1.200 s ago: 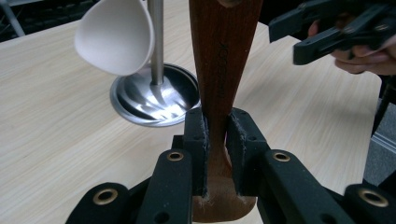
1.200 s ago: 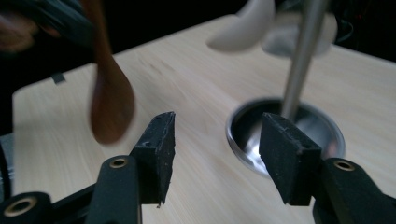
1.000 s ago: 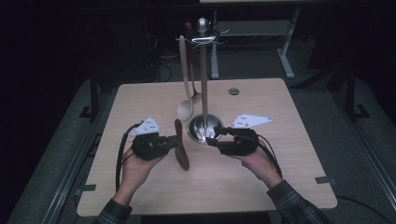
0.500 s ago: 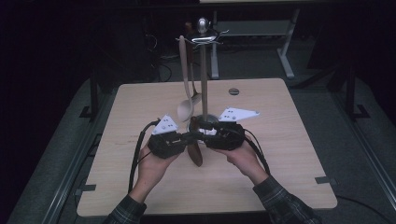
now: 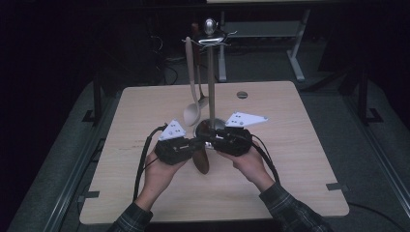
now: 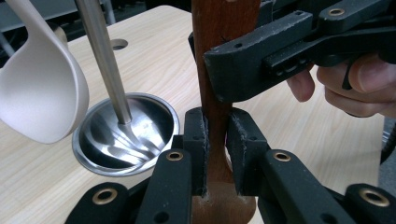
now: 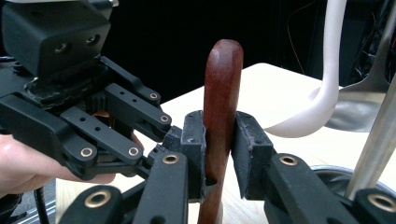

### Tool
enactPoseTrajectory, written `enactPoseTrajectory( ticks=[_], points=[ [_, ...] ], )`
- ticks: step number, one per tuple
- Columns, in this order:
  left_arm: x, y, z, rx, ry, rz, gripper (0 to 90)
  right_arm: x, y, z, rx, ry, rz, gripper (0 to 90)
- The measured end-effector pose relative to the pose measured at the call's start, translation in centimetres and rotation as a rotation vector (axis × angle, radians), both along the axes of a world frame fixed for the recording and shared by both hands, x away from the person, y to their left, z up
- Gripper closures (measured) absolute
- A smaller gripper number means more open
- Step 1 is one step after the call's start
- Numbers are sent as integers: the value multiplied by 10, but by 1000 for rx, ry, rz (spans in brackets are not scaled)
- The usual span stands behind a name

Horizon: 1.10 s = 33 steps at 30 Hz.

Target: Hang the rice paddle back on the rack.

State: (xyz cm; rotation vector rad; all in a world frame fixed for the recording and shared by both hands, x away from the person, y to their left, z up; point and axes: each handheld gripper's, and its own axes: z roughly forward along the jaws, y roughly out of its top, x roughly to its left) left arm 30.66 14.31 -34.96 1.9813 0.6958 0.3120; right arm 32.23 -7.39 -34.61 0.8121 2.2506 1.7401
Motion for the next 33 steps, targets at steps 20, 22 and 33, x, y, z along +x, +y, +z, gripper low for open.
enactPoseTrajectory(
  ticks=[20,22,33],
  points=[
    [-13,63,-34,81,108,-30,450,9,-15,15,-14,-56,86,765],
    [-15,73,-42,99,111,-35,430,13,-16,21,-18,-60,105,765],
    [-25,111,-67,115,206,8,316,40,-24,66,6,-109,204,766]
  ],
)
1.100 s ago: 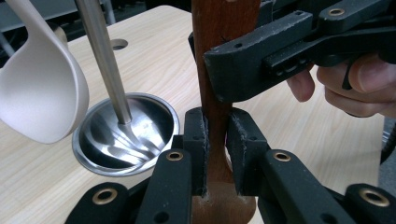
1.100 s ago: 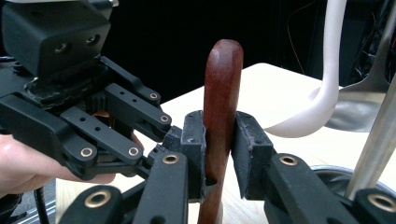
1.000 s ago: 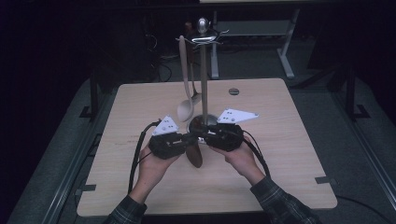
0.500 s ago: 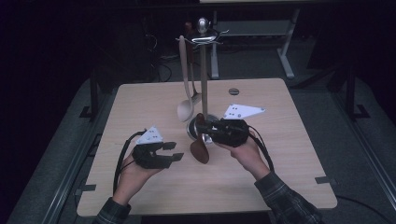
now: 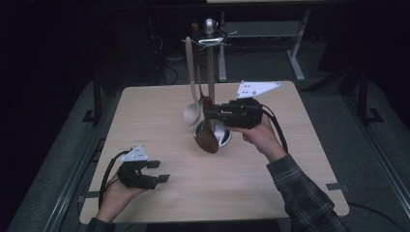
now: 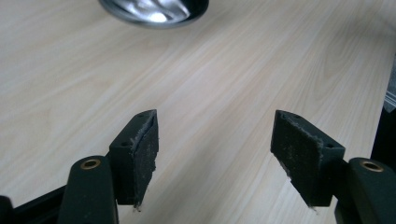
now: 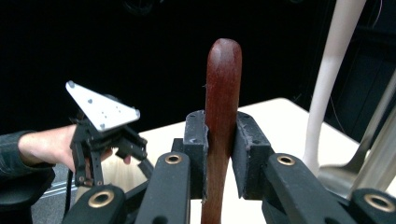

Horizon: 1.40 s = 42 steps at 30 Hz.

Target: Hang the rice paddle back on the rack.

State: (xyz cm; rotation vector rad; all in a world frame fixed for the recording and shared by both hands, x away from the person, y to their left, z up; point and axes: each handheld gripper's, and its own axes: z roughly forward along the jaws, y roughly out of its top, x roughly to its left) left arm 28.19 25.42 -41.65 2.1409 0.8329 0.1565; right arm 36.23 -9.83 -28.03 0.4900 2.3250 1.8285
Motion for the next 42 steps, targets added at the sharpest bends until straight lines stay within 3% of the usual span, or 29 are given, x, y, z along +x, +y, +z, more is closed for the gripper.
enactPoseTrajectory(
  ticks=[7,22,29,42],
  points=[
    [0,4,-6,13,23,21,286,17,-4,33,42,-24,41,767],
    [0,6,-13,12,51,8,286,41,16,89,44,-78,36,767],
    [1,7,-13,11,57,9,286,50,16,95,42,-68,17,768],
    [-1,5,-13,10,43,6,275,66,10,90,67,-34,-24,767]
  ],
)
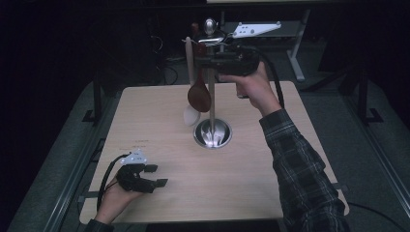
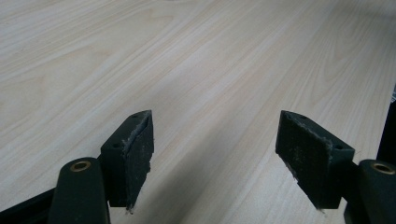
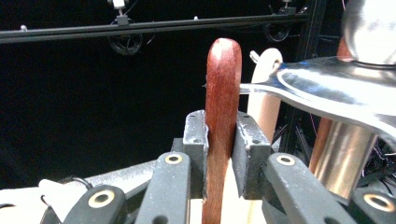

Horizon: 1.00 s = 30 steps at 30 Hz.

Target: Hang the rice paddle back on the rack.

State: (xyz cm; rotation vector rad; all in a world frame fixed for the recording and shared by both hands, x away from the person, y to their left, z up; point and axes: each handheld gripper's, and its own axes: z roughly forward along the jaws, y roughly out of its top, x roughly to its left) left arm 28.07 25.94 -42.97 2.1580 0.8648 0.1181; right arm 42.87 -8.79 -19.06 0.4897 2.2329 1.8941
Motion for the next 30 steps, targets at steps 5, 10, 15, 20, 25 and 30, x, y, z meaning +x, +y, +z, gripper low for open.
enactPoseTrajectory(
  ticks=[5,10,15,20,25,30],
  points=[
    [0,-2,-1,7,1,-6,271,6,-3,-3,-8,9,-15,767],
    [0,-2,-2,9,1,-8,268,3,-3,-6,-11,-10,-28,741],
    [-1,-3,-2,12,-2,-3,260,1,-7,-8,-11,-17,-51,669],
    [-1,-6,-4,20,-4,-10,255,-2,-14,-13,-24,-19,-73,617],
    [-1,-7,-5,32,-5,-17,252,-10,-24,-20,-30,-26,-89,572],
    [0,-6,-3,33,-18,-15,252,-19,-34,-32,-48,-27,-106,502]
  ],
)
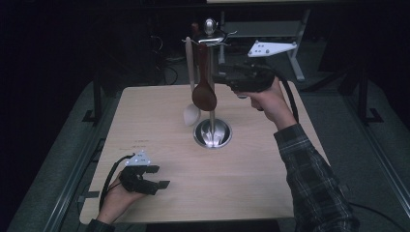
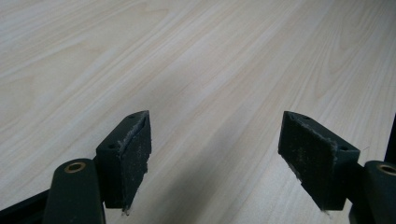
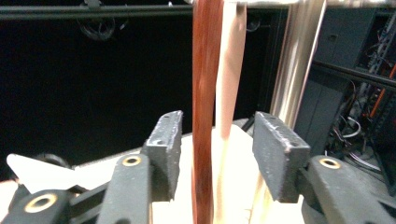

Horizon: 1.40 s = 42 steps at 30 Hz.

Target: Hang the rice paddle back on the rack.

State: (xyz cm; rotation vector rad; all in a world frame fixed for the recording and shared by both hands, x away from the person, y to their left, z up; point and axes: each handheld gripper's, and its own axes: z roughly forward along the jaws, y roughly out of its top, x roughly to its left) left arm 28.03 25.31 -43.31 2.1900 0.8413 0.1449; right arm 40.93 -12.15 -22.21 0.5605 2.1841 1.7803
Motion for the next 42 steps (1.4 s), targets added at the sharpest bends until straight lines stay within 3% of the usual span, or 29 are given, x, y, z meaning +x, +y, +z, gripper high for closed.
enactPoseTrajectory(
  ticks=[4,11,18,29,35,42],
  points=[
    [1,1,-1,14,-7,-5,226,-7,-7,-12,-29,2,-33,435],
    [1,0,-1,35,-23,10,156,-14,-20,-43,-77,61,-92,335],
    [0,2,-3,37,-12,20,153,-22,-31,-81,-123,122,-115,257],
    [1,4,-6,34,-9,28,153,-39,-51,-127,-165,159,-185,171],
    [2,2,-7,43,-6,16,153,-53,-63,-160,-215,194,-222,145],
    [1,3,-9,74,-13,12,153,-72,-74,-199,-306,248,-258,138]
  ],
)
